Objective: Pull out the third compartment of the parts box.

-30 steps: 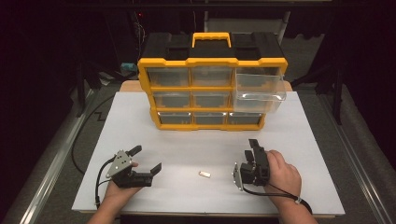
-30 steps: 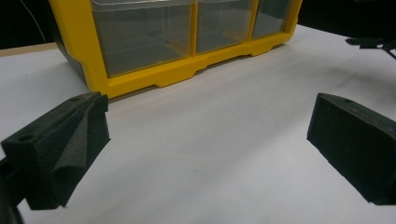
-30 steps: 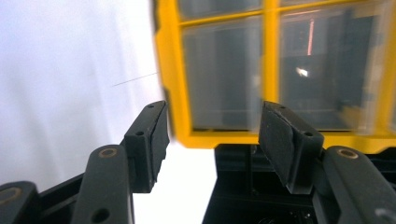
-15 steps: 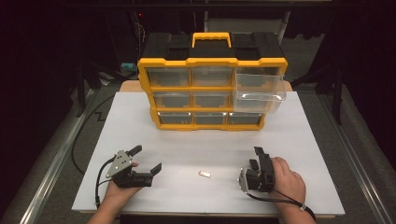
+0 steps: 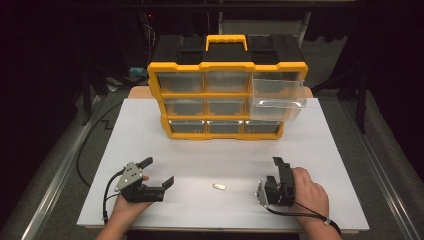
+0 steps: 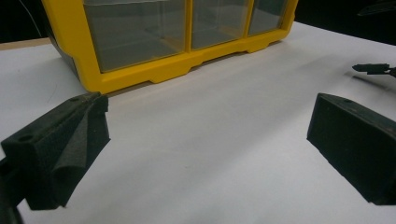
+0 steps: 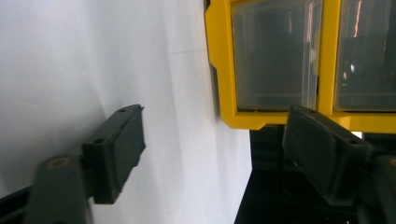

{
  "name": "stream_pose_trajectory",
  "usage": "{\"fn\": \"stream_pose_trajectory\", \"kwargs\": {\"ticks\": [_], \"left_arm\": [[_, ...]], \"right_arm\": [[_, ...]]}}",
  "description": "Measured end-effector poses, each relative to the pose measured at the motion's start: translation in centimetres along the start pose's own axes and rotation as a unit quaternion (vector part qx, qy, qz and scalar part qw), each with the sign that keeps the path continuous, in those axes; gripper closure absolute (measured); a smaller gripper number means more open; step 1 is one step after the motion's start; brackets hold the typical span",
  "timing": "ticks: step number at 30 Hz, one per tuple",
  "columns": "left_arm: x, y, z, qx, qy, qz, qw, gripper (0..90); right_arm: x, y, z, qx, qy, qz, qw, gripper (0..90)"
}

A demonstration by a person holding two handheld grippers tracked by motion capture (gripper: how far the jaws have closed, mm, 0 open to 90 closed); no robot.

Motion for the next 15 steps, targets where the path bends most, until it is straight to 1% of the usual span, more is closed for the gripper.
{"fn": "stream_pose_trajectory", "kwargs": {"ticks": [1,2,3,4,8,9,11,13,14,15], "left_arm": [[0.0,0.01,0.02,0.0,0.0,0.0,1.0,0.3],[0.0,0.01,0.05,-0.001,-0.001,0.001,1.0,0.3],[-0.02,0.01,0.06,-0.001,-0.003,0.002,1.0,0.3],[-0.04,0.01,0.06,-0.001,-0.004,0.002,1.0,0.3],[-0.1,-0.03,0.01,-0.003,-0.008,-0.002,1.0,0.3],[-0.09,-0.06,0.01,-0.003,-0.008,-0.003,1.0,0.3],[-0.08,-0.1,0.04,0.0,-0.008,-0.003,1.0,0.3],[-0.09,-0.11,0.05,0.0,-0.009,-0.003,1.0,0.3],[-0.09,-0.1,0.06,0.0,-0.01,-0.003,0.9999,0.3],[-0.09,-0.08,0.06,-0.002,-0.011,-0.004,0.9999,0.3]], "right_arm": [[0.0,0.0,0.0,0.0,0.0,0.0,1.0,17.7],[-0.01,0.01,0.09,0.007,0.0,0.0,1.0,16.1],[-0.01,-0.06,0.1,-0.001,-0.003,0.001,1.0,15.4],[-0.02,-0.05,0.12,-0.001,-0.005,-0.001,1.0,15.0],[-0.12,-0.05,0.25,0.01,-0.008,-0.001,0.9999,11.2],[-0.12,-0.05,0.22,0.003,-0.008,-0.002,1.0,9.8],[-0.1,-0.03,0.18,-0.002,-0.008,-0.005,1.0,7.2],[-0.1,-0.08,0.09,-0.004,-0.01,0.002,0.9999,3.6],[-0.08,0.13,0.05,-0.01,-0.003,-0.005,0.9999,0.5],[-0.08,0.13,0.05,-0.01,-0.003,-0.005,0.9999,0.5]]}}
Point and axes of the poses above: each handheld gripper's, and its own axes: z roughly forward along the jaws, x roughly out of its top, y roughly to its right, the point moved 1 cm from there along z, roughly forward along the jaws, and after that the axes turned 3 degrees about x, right-handed, at the moved point
